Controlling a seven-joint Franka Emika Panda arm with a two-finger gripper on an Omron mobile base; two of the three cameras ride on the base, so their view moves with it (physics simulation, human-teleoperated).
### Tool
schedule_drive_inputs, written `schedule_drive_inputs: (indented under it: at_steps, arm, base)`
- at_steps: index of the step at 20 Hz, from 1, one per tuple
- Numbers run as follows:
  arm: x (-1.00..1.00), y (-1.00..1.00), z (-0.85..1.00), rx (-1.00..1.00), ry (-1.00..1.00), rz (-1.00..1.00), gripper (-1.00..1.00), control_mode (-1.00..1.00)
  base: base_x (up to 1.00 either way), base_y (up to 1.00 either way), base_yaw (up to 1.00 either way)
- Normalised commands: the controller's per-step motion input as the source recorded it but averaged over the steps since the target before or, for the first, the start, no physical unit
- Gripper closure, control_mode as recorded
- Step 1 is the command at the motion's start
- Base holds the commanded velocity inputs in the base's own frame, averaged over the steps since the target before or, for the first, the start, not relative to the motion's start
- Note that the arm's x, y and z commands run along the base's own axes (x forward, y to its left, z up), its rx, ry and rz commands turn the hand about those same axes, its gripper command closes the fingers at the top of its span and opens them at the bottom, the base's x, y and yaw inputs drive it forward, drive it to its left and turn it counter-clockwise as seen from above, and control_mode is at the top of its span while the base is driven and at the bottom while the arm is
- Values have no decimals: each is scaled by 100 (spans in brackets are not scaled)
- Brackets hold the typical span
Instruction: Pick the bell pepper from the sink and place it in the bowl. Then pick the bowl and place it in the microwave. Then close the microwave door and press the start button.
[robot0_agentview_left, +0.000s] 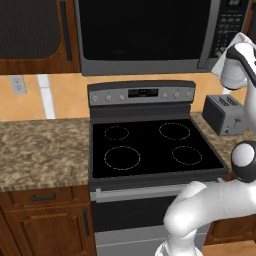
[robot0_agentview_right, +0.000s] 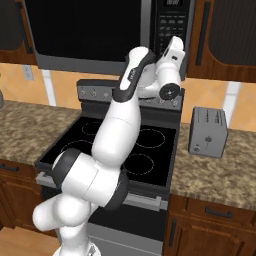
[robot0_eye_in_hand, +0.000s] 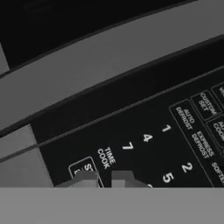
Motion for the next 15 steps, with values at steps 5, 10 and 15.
schedule_drive_inputs:
  at_steps: [5, 10, 15]
  arm:
    - [52, 0, -6, 0, -2, 0, 100, -100]
    - [-37, -3, -24, 1, -6, 3, 100, -100]
    - [-100, 0, -66, 0, -1, 11, 100, -100]
  base:
    - [0, 0, 0]
    - [0, 0, 0]
    - [0, 0, 0]
